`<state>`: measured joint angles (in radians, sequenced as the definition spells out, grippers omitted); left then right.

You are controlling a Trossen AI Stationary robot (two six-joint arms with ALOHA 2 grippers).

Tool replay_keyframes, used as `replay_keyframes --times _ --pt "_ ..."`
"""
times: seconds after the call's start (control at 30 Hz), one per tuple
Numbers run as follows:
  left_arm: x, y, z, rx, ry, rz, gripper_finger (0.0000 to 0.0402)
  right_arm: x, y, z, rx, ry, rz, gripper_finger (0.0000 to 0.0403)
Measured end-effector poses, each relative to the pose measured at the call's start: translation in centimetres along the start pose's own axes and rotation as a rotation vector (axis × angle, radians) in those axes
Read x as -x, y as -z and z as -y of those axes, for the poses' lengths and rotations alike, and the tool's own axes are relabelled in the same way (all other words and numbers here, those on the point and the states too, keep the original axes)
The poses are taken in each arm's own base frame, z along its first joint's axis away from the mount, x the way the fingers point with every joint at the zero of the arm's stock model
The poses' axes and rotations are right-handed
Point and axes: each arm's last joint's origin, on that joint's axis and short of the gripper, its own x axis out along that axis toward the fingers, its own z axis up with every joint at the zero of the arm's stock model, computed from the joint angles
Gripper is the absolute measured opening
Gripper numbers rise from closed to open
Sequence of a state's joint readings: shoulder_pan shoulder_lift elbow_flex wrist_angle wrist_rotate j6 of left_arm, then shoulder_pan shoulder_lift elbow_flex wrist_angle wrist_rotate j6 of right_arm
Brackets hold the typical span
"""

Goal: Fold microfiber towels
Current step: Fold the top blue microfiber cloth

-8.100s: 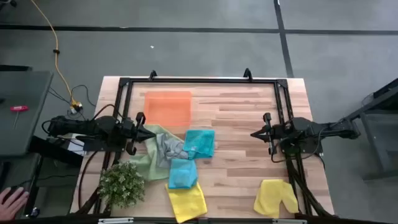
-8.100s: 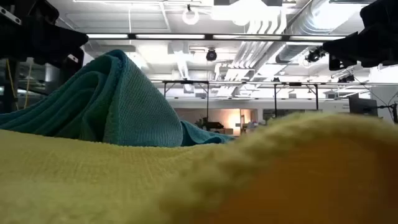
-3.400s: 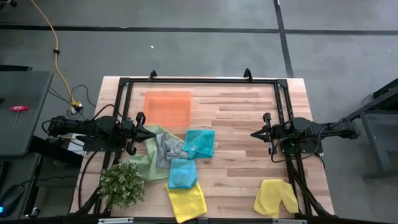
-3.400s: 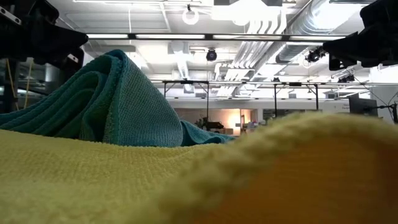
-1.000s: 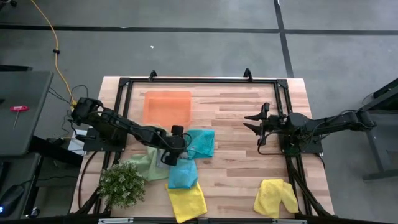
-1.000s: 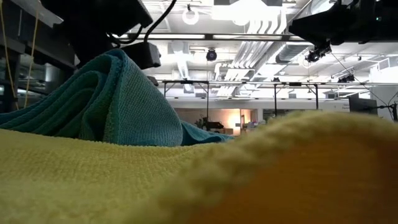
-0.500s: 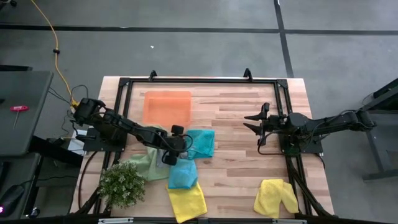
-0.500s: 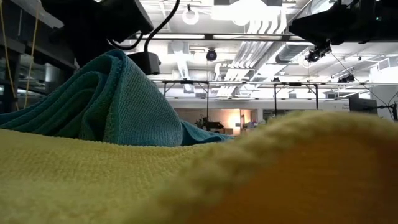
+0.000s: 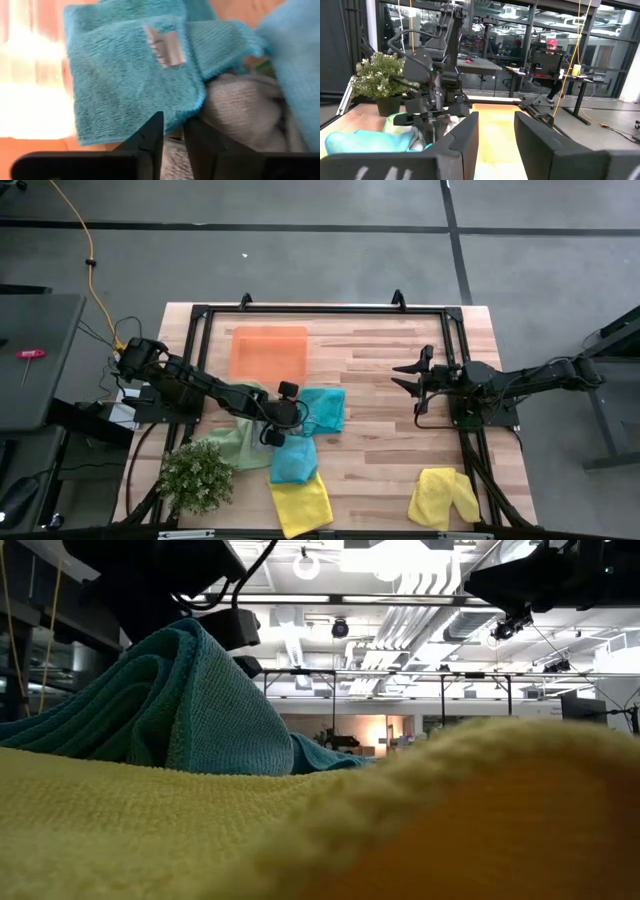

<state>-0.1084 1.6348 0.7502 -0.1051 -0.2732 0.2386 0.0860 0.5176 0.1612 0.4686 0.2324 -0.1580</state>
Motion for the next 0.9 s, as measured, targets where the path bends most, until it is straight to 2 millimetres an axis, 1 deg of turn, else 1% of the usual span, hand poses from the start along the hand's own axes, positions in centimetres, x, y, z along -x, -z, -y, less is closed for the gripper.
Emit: replay_keyframes --times 0.17,0.23,0.4,0.5,0.57,0.67,0.8,0.9 --pt "0.2 -0.2 0.3 -0.018 0.003 0.013 0.001 0.0 0.0 0.0 0.0 0.0 0.0 0.0118" --pt "0.3 -0.6 0.1 -0.024 -0.005 0.019 0.0004 0.0 0.0 0.0 0.0 0.0 0.0 0.0118" --pt "1.0 -2.7 -0.7 -0.072 -0.081 0.058 0.0003 0.0 0.0 0.0 0.0 0.0 0.0 0.0118" --pt "1.7 -4.5 -2.0 -0.114 -0.164 0.09 0.0002 0.0 0.0 0.0 0.0 0.0 0.0 0.0118" --pt "2.3 -5.9 -3.3 -0.137 -0.219 0.113 0.0002 0.0 0.0 0.0 0.0 0.0 0.0 0.0118" --pt "3.5 -8.1 -5.9 -0.144 -0.286 0.163 0.0001 0.0 0.0 0.0 0.0 0.0 0.0 0.0118" --pt "5.6 -10.7 -10.2 -0.099 -0.374 0.249 0.0001 0.0 0.0 0.0 0.0 0.0 0.0 0.0118" --pt "7.6 -12.3 -13.7 -0.012 -0.42 0.336 0.0001 0.0 0.0 0.0 0.0 0.0 0.0 0.0118"
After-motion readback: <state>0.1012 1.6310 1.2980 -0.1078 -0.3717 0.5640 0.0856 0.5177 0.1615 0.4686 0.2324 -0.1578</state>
